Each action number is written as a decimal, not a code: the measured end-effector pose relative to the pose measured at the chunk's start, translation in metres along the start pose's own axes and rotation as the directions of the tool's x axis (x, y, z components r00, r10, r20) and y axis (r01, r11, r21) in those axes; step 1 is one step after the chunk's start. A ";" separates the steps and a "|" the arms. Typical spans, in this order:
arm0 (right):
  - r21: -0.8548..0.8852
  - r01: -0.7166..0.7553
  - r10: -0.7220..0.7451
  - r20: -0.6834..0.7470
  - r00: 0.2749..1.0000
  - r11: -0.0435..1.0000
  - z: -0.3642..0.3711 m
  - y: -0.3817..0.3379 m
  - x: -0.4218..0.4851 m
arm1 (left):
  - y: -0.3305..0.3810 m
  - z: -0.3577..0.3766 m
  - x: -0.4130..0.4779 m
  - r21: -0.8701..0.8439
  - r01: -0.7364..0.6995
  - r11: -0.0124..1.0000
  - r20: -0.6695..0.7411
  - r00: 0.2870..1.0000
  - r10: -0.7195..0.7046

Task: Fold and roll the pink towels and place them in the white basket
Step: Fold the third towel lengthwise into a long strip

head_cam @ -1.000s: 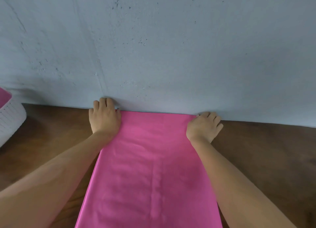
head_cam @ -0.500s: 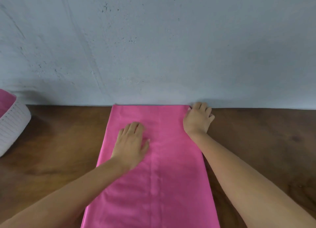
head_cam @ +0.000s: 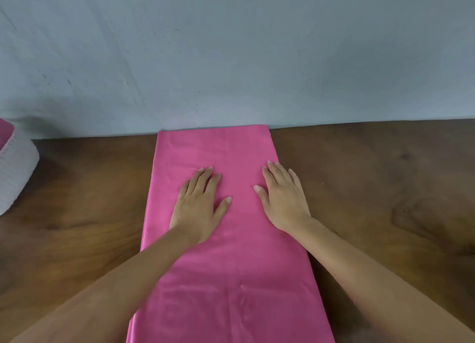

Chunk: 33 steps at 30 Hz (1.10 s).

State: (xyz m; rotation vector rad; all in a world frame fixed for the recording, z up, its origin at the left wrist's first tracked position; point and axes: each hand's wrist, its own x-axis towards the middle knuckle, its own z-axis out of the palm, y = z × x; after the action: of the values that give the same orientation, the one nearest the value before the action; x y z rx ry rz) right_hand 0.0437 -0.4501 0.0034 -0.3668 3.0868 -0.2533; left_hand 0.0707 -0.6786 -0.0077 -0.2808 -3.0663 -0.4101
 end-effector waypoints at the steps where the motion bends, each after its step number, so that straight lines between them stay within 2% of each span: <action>1: 0.001 -0.010 0.010 0.011 1.000 1.000 0.000 -0.002 -0.013 | 0.000 0.000 0.000 -0.004 0.001 1.000 -0.001 1.000 -0.001; 12: -0.082 -0.166 0.175 0.119 0.977 0.983 -0.006 -0.021 -0.159 | 0.000 -0.004 0.001 -0.023 -0.045 0.999 -0.017 0.999 0.045; 23: -0.110 -0.358 0.371 0.136 0.919 0.927 -0.002 -0.060 -0.314 | -0.004 -0.005 0.001 -0.016 -0.088 0.996 0.020 0.996 0.089; 33: 0.013 -0.535 0.531 0.106 0.841 0.845 0.005 -0.098 -0.413 | -0.007 -0.003 0.004 0.004 -0.132 0.991 0.024 0.991 0.131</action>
State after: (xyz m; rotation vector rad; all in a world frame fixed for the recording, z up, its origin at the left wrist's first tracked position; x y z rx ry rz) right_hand 0.4678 -0.4476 0.0155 0.4727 2.9217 -0.2675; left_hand 0.0652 -0.6856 -0.0067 -0.4878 -3.0476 -0.3942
